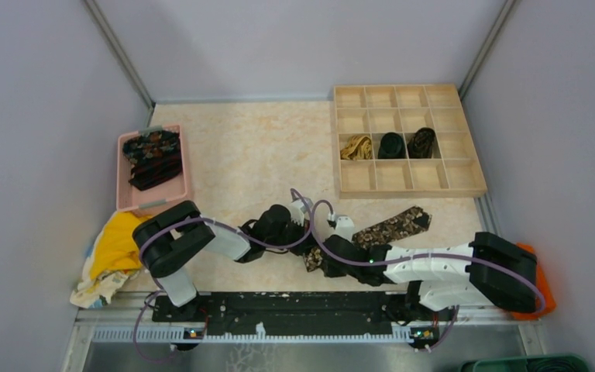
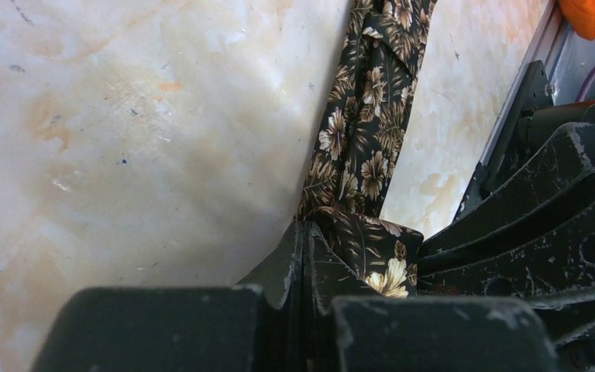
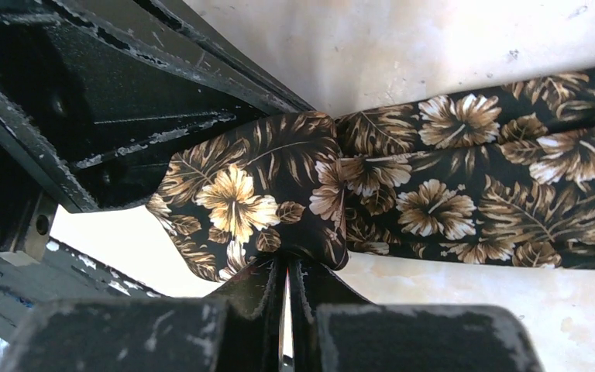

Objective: Roll the ties
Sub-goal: Roll the tie at the center of the board.

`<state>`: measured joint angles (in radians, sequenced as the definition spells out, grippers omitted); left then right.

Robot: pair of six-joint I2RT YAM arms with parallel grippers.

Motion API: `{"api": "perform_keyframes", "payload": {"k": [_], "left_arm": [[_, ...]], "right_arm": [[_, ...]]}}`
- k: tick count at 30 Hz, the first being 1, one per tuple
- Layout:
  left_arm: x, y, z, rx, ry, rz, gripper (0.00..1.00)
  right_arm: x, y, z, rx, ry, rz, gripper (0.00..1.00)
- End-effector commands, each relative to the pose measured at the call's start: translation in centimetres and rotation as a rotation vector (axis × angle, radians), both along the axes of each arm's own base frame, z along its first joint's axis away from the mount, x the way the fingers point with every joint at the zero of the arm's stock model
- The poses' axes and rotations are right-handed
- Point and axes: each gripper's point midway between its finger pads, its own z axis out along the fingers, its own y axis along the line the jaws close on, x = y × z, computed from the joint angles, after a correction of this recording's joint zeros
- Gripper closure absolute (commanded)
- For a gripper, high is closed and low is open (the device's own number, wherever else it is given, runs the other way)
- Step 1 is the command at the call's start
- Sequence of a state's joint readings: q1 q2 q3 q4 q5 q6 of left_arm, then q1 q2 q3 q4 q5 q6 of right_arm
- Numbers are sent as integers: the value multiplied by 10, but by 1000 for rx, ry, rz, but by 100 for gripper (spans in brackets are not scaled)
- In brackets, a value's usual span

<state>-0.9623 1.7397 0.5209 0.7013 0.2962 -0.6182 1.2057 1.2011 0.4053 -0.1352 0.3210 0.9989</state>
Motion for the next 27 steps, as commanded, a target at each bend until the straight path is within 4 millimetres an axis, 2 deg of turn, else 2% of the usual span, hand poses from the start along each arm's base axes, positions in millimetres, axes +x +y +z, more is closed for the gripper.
{"api": "perform_keyframes", "payload": {"k": [1,5,7,10,13,16,18,20,23,27], "left_arm": [[-17,19,-29,108,47,-9,100],[-8,15,-26,127,32,7,100],[5,19,-30,190,6,59,100],[41,48,-30,327,-50,269,100],[79,86,-13,372,-82,494,100],[103,117,1,361,-67,636,100],[111,130,9,341,-56,682,100],[114,134,15,323,-77,677,100],[113,127,19,296,-91,635,100],[123,86,37,192,-151,472,100]], "right_arm": [[-8,-32,-32,-173,49,38,100],[-7,-33,-26,-190,45,43,100],[-5,-37,-17,-202,27,38,100],[-2,-46,3,-207,-8,29,100],[-1,-51,25,-183,-46,30,99],[0,-51,45,-168,-74,36,97],[0,-51,56,-194,-96,35,96],[2,-51,59,-259,-116,39,95],[6,-71,50,-411,-92,-48,94],[2,-96,30,-495,-44,-140,95]]}}
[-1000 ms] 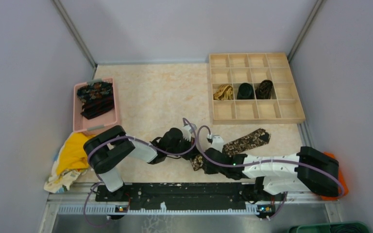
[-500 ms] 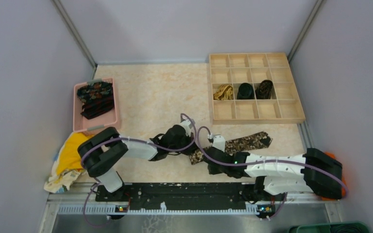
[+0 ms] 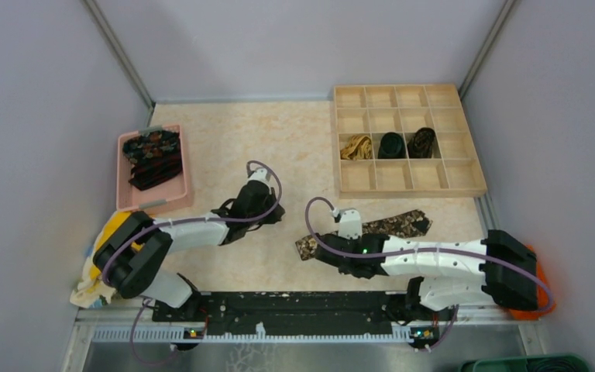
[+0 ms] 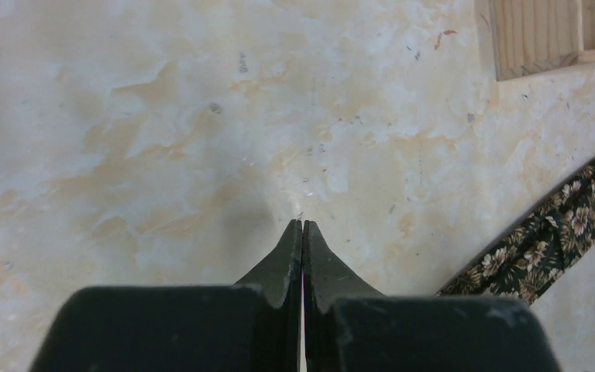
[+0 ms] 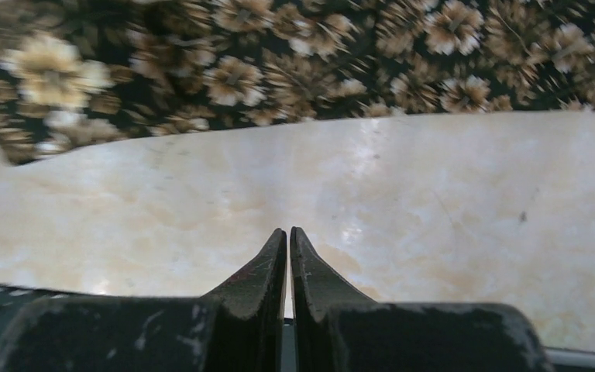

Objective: Roll the ties
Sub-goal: Roll the tie at the center of the board.

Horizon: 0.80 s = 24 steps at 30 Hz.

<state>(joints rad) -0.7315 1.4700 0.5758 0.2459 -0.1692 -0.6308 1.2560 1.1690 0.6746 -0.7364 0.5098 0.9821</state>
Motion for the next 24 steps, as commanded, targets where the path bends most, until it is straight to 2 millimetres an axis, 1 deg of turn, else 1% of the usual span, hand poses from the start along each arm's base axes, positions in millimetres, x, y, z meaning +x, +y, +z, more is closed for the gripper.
{"api": "perform_keyframes", "payload": {"k": [1,2,4,5,6,8,10,12,14,18,20,22,24], "left_arm": [[5,-47,15,-70,-53,-230,100],[4,-64,20,-100,-55,-306,100],[3,-88,20,-140,-36,-408,100],[2,-97,15,-158,-17,-444,100],[1,-103,16,-182,-14,-466,100],[-8,-110,8,-221,8,-511,100],[-20,-114,1,-257,29,-554,100],[-30,-120,-3,-287,44,-597,100],[-39,-124,-11,-290,64,-625,100],[-61,-129,-25,-276,110,-669,100],[-73,-125,-31,-266,132,-677,100],[-82,-116,-37,-253,149,-667,100],[-88,-104,-42,-231,158,-646,100]], "right_arm": [[-3,-51,-20,-144,16,-145,95],[-5,-59,-26,-139,33,-171,96],[-5,-68,-32,-109,44,-210,96],[-5,-69,-33,-82,45,-222,96],[-4,-70,-34,-56,47,-231,96],[-2,-74,-39,-24,68,-258,96],[2,-72,-44,1,88,-271,97],[6,-77,-50,-19,115,-311,98],[13,-76,-53,-39,123,-317,100],[30,-58,-58,-16,126,-284,100],[38,-50,-62,-11,134,-264,100],[44,-43,-68,-26,143,-236,100],[52,-33,-70,-33,139,-201,100]]}}
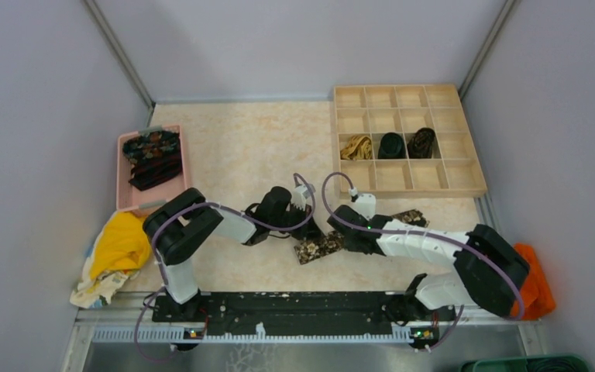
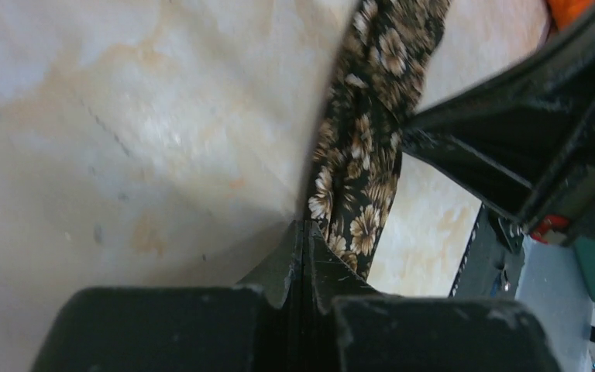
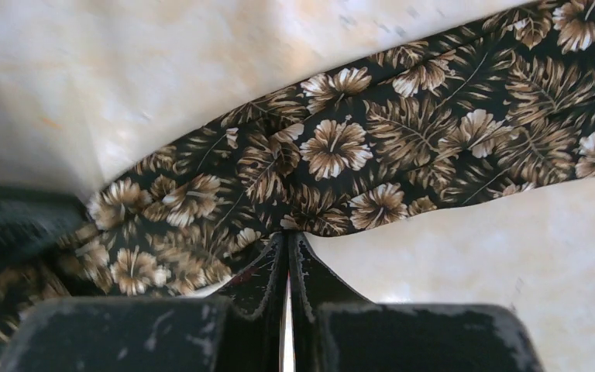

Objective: Roll the ties
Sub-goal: Roll the tie at the center of the board.

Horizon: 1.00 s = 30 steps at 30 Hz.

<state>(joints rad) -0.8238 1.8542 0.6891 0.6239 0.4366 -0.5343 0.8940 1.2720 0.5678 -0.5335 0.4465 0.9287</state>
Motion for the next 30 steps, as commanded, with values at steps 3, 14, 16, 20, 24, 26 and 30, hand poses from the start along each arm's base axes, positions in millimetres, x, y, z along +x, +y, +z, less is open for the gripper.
{"api": "perform_keyframes", "payload": {"k": [3,14,16,20,24,26,30], "left_arm": [[-28,38,-23,97,41,26,100],[3,66,-39,270,-21,208,100],[13,76,-40,322,-18,277,100],[17,103,-35,414,-19,395,100],[4,111,-27,425,2,393,100],[-8,109,-27,403,25,363,100],[-43,96,-29,313,115,257,100]], "right_arm": [[8,23,-25,-29,78,128,100],[2,23,-7,-10,68,184,100],[-8,28,3,18,64,233,100],[-41,39,7,42,97,324,100],[-72,66,-5,164,160,400,100],[-80,83,-7,214,174,436,100],[-84,112,-3,271,174,487,100]]}}
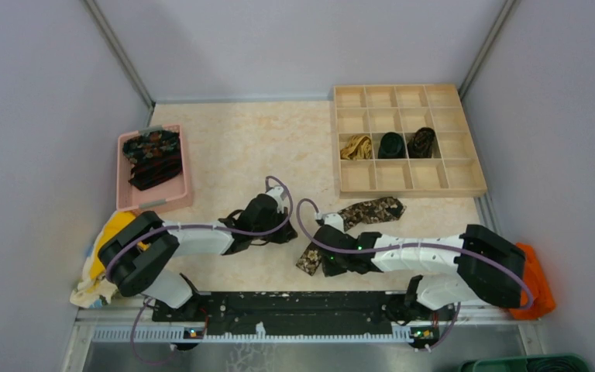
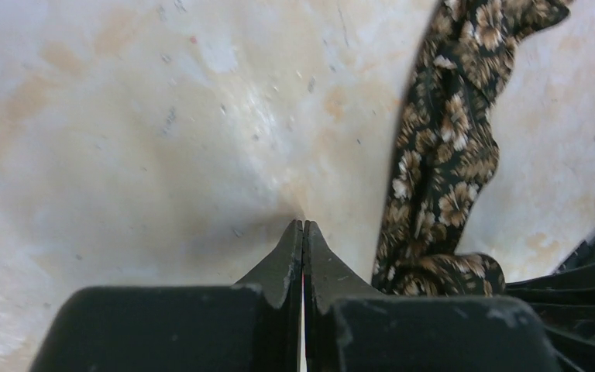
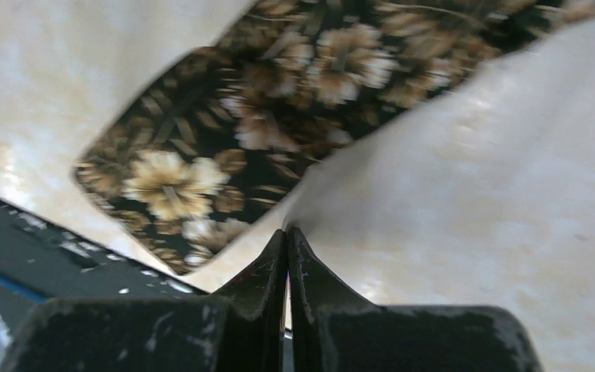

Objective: Roll the ties
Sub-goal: Roll the tie at the center of the board.

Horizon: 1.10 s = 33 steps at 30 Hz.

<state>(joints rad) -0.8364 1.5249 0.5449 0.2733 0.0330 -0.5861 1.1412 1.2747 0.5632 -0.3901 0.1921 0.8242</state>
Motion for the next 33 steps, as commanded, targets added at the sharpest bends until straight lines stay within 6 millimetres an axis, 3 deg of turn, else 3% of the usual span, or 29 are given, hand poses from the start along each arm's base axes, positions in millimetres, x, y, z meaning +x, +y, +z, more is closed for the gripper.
{"api": "perform_keyframes", "payload": {"k": [1,5,13,18,21,24,27,30,33], "left_arm": [[-53,10,-28,12,169,-82,100],[-64,9,-33,24,181,-118,100],[-61,17,-37,96,151,-153,100],[-58,23,-45,158,167,-133,100],[-38,38,-43,218,138,22,100],[-9,69,-26,280,79,285,100],[13,91,17,231,-23,501,100],[22,118,62,148,-111,691,100],[17,151,100,54,-178,845,100]], "right_arm": [[-19,34,-3,77,72,66,100],[-19,49,-4,65,77,93,100],[-12,62,-6,45,65,105,100],[-10,51,-2,29,40,96,100],[-6,42,7,-17,-9,98,100],[-1,28,23,-73,-76,93,100],[5,22,41,-103,-156,100,100],[11,20,62,-154,-234,125,96],[15,24,80,-241,-313,184,91]]}}
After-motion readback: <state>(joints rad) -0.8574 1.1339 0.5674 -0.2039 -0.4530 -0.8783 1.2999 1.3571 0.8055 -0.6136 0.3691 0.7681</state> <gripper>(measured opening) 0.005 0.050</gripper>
